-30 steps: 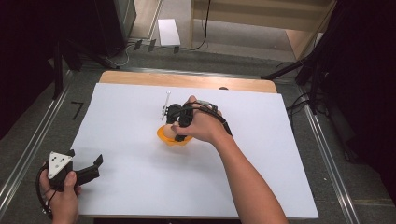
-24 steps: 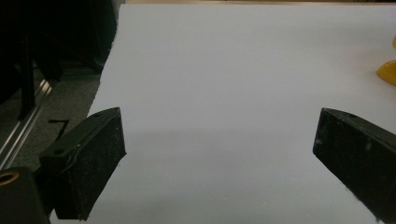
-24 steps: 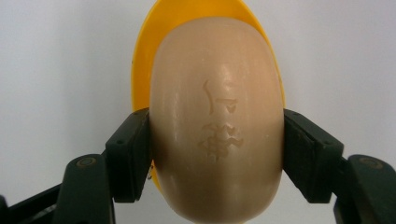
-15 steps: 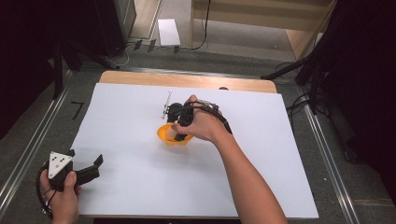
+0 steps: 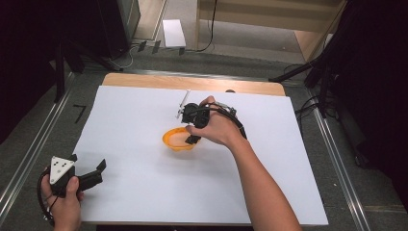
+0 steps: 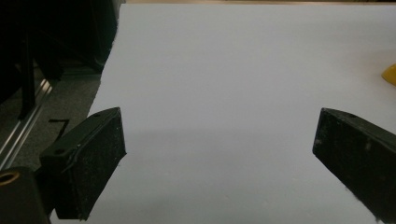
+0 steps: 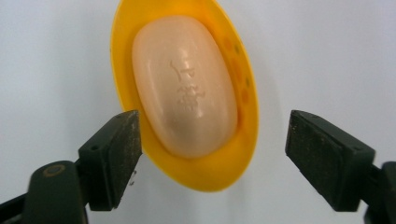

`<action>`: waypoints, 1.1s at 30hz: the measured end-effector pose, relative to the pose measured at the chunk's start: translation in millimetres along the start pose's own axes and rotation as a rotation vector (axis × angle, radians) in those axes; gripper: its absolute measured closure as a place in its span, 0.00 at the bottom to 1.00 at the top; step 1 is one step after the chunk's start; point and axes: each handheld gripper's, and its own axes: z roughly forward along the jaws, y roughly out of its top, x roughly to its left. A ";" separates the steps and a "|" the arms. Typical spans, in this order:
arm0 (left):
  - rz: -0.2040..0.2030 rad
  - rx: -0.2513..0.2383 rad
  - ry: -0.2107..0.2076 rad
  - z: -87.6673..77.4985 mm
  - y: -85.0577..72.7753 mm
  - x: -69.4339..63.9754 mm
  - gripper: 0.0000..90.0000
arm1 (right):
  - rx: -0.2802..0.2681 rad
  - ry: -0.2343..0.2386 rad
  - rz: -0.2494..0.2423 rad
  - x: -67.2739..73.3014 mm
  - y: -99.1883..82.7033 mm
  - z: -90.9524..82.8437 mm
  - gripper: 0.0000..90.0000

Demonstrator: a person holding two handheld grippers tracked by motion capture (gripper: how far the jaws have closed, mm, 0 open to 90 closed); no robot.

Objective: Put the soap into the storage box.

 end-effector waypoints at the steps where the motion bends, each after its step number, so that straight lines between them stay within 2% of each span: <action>1: 0.001 0.000 0.000 0.0 -0.1 -0.1 0.03 | -0.009 -0.003 0.002 -1.0 -2.6 -0.9 0.18; 5: -0.001 0.001 0.001 0.1 0.0 0.0 0.03 | -0.014 -0.002 0.025 -1.5 -12.2 -5.3 0.13; 8: 0.000 0.002 0.003 0.2 0.0 -0.2 0.03 | -0.011 -0.017 0.036 -2.4 -19.2 -7.4 0.05; 13: 0.000 0.001 0.002 0.0 0.0 -0.1 0.03 | -0.009 -0.014 0.054 -3.2 -29.7 -7.7 0.00; 23: -0.001 0.001 0.004 0.1 0.0 -0.1 0.03 | -0.006 -0.017 0.071 -2.4 -46.9 -7.8 0.00; 33: 0.001 -0.001 0.009 0.2 -0.1 -0.5 0.03 | -0.004 -0.028 0.125 -2.2 -74.1 -10.1 0.00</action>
